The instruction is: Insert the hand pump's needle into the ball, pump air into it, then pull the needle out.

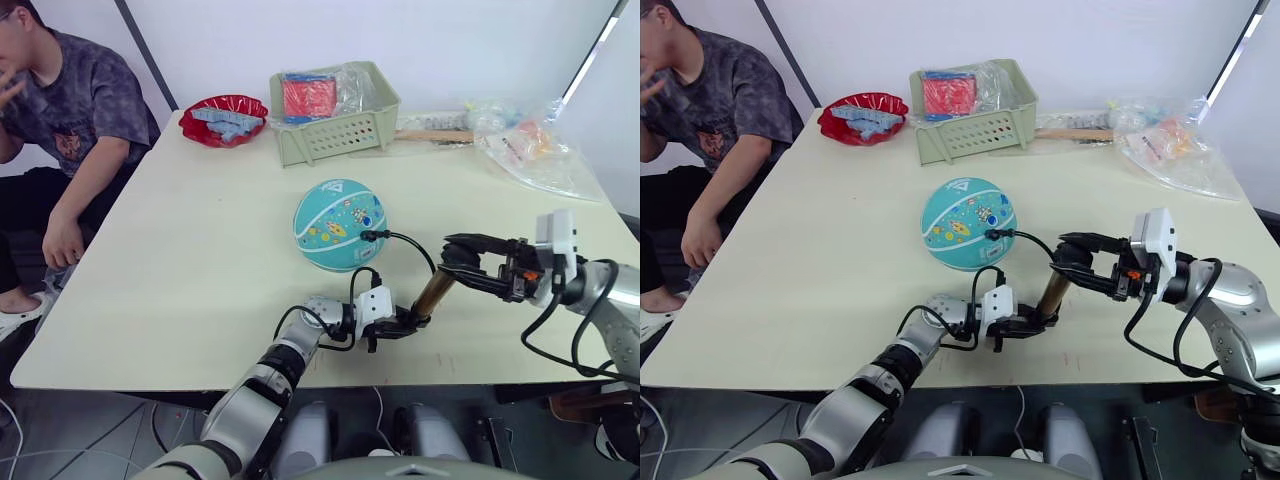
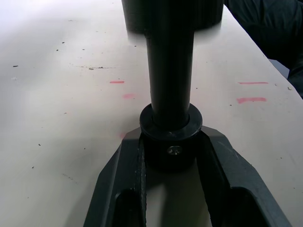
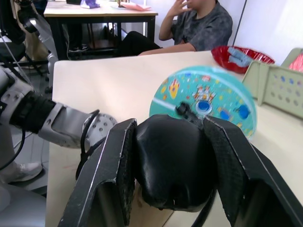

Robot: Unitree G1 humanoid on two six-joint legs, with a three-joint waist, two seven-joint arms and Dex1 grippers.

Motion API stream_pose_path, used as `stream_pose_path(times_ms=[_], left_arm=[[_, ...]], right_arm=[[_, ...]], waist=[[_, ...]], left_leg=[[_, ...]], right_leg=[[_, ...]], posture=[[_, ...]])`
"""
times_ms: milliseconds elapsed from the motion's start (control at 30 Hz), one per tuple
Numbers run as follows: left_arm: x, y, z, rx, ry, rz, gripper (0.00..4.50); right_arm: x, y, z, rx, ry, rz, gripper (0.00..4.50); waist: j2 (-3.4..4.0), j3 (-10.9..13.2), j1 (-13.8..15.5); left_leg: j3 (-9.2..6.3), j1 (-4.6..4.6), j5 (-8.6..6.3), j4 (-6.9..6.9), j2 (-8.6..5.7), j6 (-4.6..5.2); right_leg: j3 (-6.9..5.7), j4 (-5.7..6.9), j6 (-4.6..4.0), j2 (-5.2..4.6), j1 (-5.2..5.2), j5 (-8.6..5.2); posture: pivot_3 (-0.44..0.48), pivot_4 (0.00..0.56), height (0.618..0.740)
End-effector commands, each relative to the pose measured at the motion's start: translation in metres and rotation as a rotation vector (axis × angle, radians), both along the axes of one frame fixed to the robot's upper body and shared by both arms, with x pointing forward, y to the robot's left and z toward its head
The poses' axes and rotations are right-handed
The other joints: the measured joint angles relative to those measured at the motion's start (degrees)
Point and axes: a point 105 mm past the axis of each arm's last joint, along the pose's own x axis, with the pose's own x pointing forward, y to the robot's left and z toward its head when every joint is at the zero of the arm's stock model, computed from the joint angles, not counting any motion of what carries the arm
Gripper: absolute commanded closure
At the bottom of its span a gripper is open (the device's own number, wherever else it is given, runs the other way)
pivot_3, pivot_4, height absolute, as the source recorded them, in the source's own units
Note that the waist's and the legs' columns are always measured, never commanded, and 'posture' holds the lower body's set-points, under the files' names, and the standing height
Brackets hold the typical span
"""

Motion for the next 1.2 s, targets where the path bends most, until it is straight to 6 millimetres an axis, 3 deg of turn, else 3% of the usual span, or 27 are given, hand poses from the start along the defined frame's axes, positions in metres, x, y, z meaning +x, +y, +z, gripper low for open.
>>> stream_pose_path(times_ms=[33,133,267,500,833,1067,1200], left_arm=[[-0.016,0.016,-0.035,0.118,0.119,0.018,3.43],[-0.016,0.017,-0.035,0.119,0.120,0.017,3.43],[-0.015,0.017,-0.035,0.121,0.118,0.019,3.43],[-0.015,0.017,-0.036,0.122,0.120,0.019,3.43],[-0.017,0.017,-0.037,0.122,0.125,0.016,3.43],[-0.018,0.016,-0.037,0.124,0.125,0.011,3.43],[-0.019,0.017,-0.038,0.122,0.127,0.011,3.43]], right_arm=[[-0.008,0.006,-0.042,-0.038,0.166,0.019,2.81],[-0.007,0.006,-0.042,-0.032,0.162,0.015,2.81],[-0.003,0.002,-0.025,-0.001,0.120,0.010,2.81],[0.006,-0.015,0.044,0.078,-0.024,-0.006,2.81],[0.002,-0.028,0.109,0.145,-0.125,0.007,2.81],[0.002,-0.034,0.126,0.155,-0.141,-0.014,2.81],[0.004,-0.029,0.107,0.112,-0.097,-0.018,2.81]], waist=[[-0.01,-0.02,0.01],[-0.02,-0.01,0.02],[-0.02,0.01,0.02],[0.21,0.41,0.14],[0.22,0.69,0.18],[0.30,0.74,0.17],[0.31,0.74,0.16]], left_leg=[[-0.01,0.00,0.00,0.00,0.00,0.00],[0.00,0.00,0.00,0.00,0.00,0.00],[-0.01,-0.03,0.00,0.00,0.00,0.00],[-0.01,-0.13,0.00,0.01,-0.03,0.00],[-0.02,-0.17,0.00,0.06,-0.05,0.00],[-0.02,-0.18,0.00,0.06,-0.04,0.00],[0.00,-0.16,0.00,0.06,-0.04,0.00]], right_leg=[[-0.01,0.00,0.00,0.00,0.00,0.00],[0.00,0.00,-0.01,0.00,0.00,0.00],[-0.01,0.00,-0.02,-0.01,-0.01,0.00],[0.00,-0.01,-0.02,-0.05,-0.06,0.01],[-0.02,-0.01,0.00,-0.10,-0.07,0.02],[-0.02,-0.01,0.00,-0.11,-0.07,0.03],[0.00,-0.01,0.00,-0.11,-0.07,0.03]], posture=[[0.000,0.150,0.738],[0.000,0.150,0.738],[0.000,0.150,0.738],[0.000,0.150,0.738],[0.000,0.150,0.738],[0.000,0.150,0.738],[0.000,0.150,0.738]])
